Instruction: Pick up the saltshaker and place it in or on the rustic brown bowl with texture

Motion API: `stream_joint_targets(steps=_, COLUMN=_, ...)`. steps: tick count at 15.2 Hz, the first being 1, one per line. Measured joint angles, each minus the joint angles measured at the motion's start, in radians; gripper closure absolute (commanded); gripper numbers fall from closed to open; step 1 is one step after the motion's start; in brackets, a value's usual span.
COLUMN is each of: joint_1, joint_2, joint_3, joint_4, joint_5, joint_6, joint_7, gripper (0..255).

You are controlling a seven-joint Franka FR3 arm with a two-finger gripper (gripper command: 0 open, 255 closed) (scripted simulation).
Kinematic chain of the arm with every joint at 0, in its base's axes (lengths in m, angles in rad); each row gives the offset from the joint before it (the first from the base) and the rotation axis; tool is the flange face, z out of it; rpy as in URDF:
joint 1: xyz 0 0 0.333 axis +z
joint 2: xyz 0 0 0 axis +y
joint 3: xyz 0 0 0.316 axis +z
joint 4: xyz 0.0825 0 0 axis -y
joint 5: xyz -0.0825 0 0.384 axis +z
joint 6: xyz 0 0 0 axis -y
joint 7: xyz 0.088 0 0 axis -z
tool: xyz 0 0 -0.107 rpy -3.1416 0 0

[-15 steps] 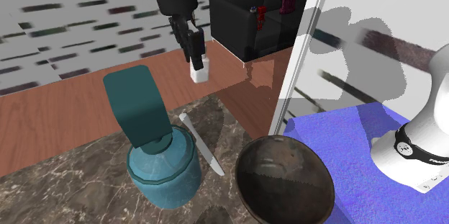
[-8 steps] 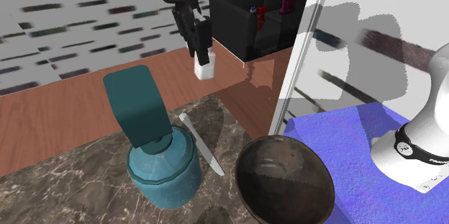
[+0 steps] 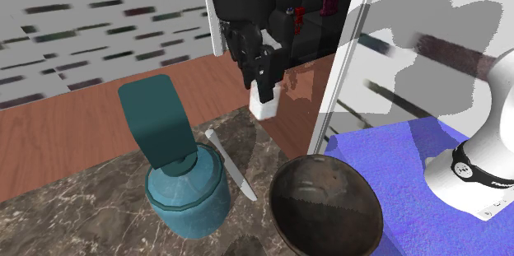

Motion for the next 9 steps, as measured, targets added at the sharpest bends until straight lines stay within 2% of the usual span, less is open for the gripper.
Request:
stream_joint_targets(steps=2, joint_1=0.027, joint_2=-0.066, joint_3=0.020, joint_4=-0.089, joint_5=-0.011, joint_6=0.027, joint_7=0.047, gripper=255)
stream_joint_targets(steps=9, joint_1=0.104, joint_2=-0.203, joint_3=0.103, joint_4=-0.231, joint_5=-0.014, joint_6=0.045, joint_7=0.209, gripper=255)
